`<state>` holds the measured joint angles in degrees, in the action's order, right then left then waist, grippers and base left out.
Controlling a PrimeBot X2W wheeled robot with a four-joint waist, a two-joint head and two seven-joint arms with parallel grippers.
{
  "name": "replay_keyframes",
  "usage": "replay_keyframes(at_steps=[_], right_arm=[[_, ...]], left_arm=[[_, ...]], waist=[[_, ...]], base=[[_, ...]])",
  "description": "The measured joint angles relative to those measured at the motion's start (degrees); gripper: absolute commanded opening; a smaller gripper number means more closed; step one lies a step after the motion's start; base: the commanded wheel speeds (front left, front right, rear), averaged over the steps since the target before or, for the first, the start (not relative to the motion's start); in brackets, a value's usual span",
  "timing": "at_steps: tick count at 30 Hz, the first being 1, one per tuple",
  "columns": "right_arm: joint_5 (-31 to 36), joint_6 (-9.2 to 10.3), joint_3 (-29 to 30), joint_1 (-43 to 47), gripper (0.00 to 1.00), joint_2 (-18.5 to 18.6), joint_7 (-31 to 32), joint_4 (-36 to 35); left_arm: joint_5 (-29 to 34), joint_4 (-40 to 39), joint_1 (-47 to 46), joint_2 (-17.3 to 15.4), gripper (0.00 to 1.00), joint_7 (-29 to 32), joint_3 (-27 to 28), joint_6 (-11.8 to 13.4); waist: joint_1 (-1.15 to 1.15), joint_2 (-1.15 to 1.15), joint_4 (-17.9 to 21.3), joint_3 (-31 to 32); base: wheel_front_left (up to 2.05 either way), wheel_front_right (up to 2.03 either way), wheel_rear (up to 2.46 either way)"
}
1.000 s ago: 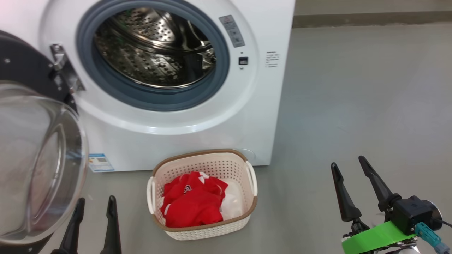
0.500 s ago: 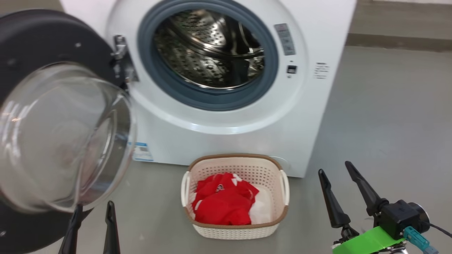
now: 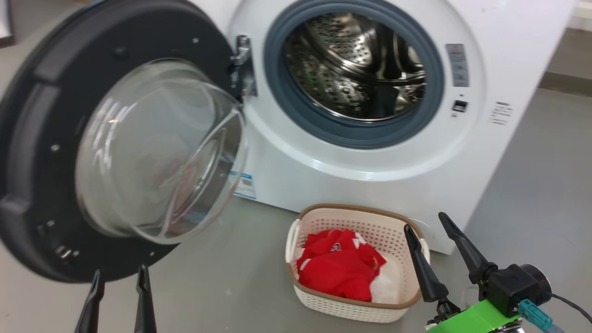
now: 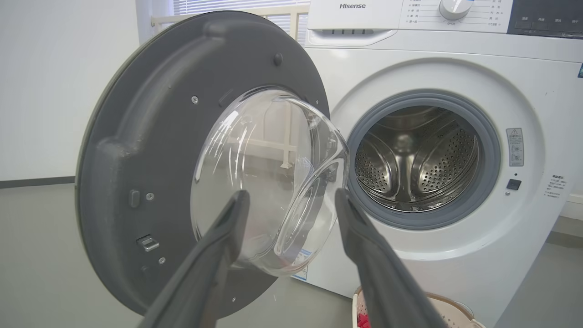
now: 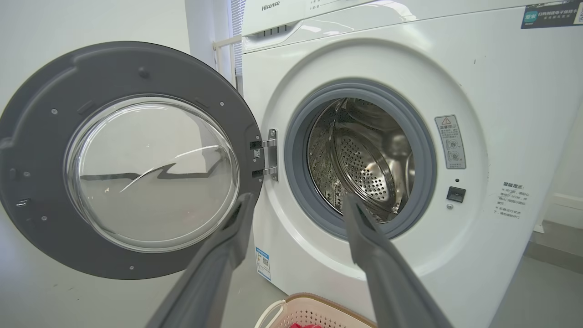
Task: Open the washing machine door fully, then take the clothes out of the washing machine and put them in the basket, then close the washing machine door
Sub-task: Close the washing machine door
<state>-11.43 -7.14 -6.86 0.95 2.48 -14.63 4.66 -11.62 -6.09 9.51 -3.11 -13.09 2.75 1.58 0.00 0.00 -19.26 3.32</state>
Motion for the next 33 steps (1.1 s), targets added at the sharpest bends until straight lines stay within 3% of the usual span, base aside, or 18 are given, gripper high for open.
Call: replay_keyframes(at_steps=[13, 26, 28, 33], right_arm=[[0.1, 0.01, -2.1, 0.0, 1.00, 0.0, 0.0, -0.2], [0.1, 0.00, -3.4, -0.7, 1.00, 0.0, 0.0, 1.0], [0.1, 0.01, -3.4, -1.0, 1.00, 0.0, 0.0, 1.0], [0.1, 0.01, -3.3, -1.0, 1.00, 0.0, 0.0, 1.1]], left_arm=[[0.6, -1.9, 1.3, -0.7, 1.00, 0.4, 0.9, 2.2], [-0.1, -2.7, 1.9, -0.7, 1.00, 0.3, 1.5, 3.5], [-0.1, -2.9, 1.9, -0.8, 0.00, 0.3, 1.5, 3.5], [-1.3, -5.6, 1.8, -1.0, 0.00, -0.7, 3.2, 3.5]], waist=[[0.00, 0.00, -7.9, 0.3], [0.00, 0.00, -8.6, -0.3], [0.00, 0.00, -8.6, -0.2], [0.00, 0.00, -8.5, -0.1]], base=[[0.00, 0.00, 0.00], [0.00, 0.00, 0.00], [0.00, 0.00, 0.00], [0.00, 0.00, 0.00]])
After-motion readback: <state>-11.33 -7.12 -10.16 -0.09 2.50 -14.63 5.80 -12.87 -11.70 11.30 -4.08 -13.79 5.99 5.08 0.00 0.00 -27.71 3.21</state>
